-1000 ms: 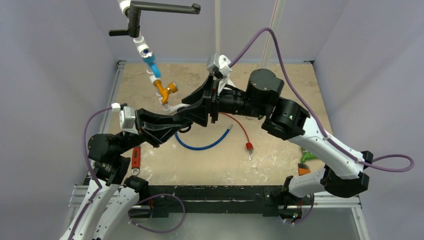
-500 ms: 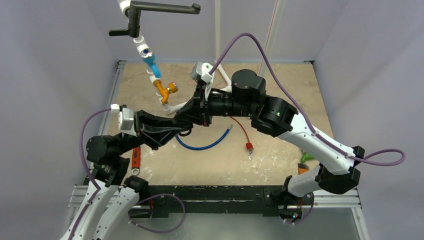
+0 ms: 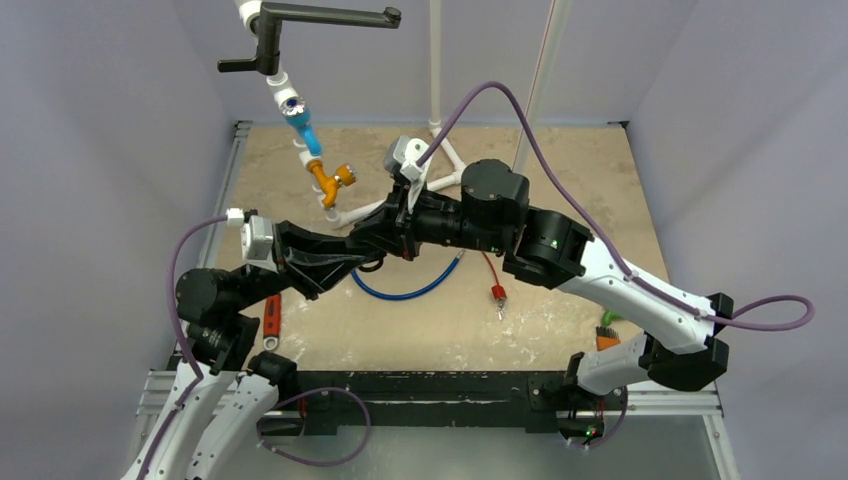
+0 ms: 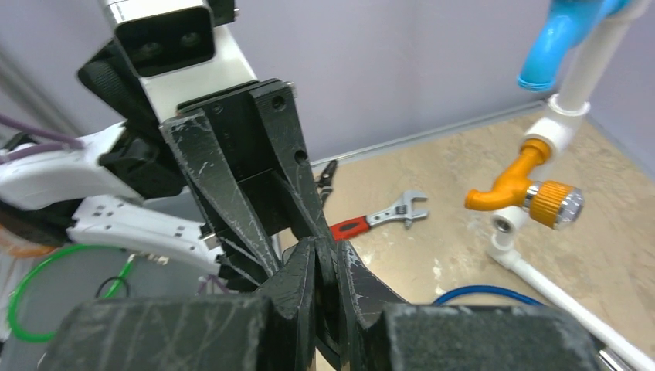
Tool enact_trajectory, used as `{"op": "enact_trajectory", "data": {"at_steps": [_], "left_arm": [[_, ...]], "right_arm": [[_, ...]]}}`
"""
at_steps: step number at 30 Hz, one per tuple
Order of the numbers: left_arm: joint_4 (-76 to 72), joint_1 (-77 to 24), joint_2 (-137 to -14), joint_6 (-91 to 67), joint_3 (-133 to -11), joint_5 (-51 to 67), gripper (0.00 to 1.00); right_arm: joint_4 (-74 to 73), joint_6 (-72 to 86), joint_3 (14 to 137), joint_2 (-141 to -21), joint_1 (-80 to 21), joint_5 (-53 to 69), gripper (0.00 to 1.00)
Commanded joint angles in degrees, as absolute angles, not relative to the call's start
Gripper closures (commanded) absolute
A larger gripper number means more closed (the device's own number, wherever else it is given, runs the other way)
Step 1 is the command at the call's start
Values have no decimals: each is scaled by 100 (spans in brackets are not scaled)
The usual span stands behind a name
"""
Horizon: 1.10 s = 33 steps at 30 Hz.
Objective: Unlock with the key
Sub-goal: Unlock the lock.
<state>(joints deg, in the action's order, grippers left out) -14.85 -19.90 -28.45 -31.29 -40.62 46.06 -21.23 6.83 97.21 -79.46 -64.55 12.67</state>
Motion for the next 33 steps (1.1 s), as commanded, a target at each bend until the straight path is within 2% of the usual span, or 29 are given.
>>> {"op": "enact_trajectory", "data": {"at_steps": [1,4,9,11,12,14,16,22,26,33], "left_arm": [[-2061,-1900,-2754,-2441,-4376,3715,100],[-1979,-1873,-2734,-2244,-4377,3463,100],[-1925,-1857,-2728,-2318,-4321,3603,100],[-1979,-1855,-2739,-2417,-4318,3757,100],[-2049,-1847,-2753,-2510,-4312,3944,100],[-2206,-1838,-2789,-2684,-4344,4450,100],[-2262,-1845,-2812,-2877,-4388,4871,100],[-2328,-1896,-2817,-3298,-4491,5436,100],[-2320,-1920,-2804,-3401,-4575,5526,100],[-2302,-1933,-2769,-3391,-4567,5490,100]], "right_arm": [[-2131,631,9517,-8039,-6960,-653,100],[-2087,650,9395,-8098,-7184,-1474,100],[-1910,786,9212,-7976,-7230,-1457,100],[-1954,737,9236,-7958,-7230,-1126,100],[-1991,723,9249,-7943,-7225,-774,97],[-1928,604,9242,-7861,-7220,-86,83],[-1926,419,9262,-7744,-7204,336,80],[-2068,395,9673,-7596,-6773,1961,86],[-2285,466,9918,-7611,-6419,2899,77],[-2447,401,10110,-7651,-6276,3199,81]]}}
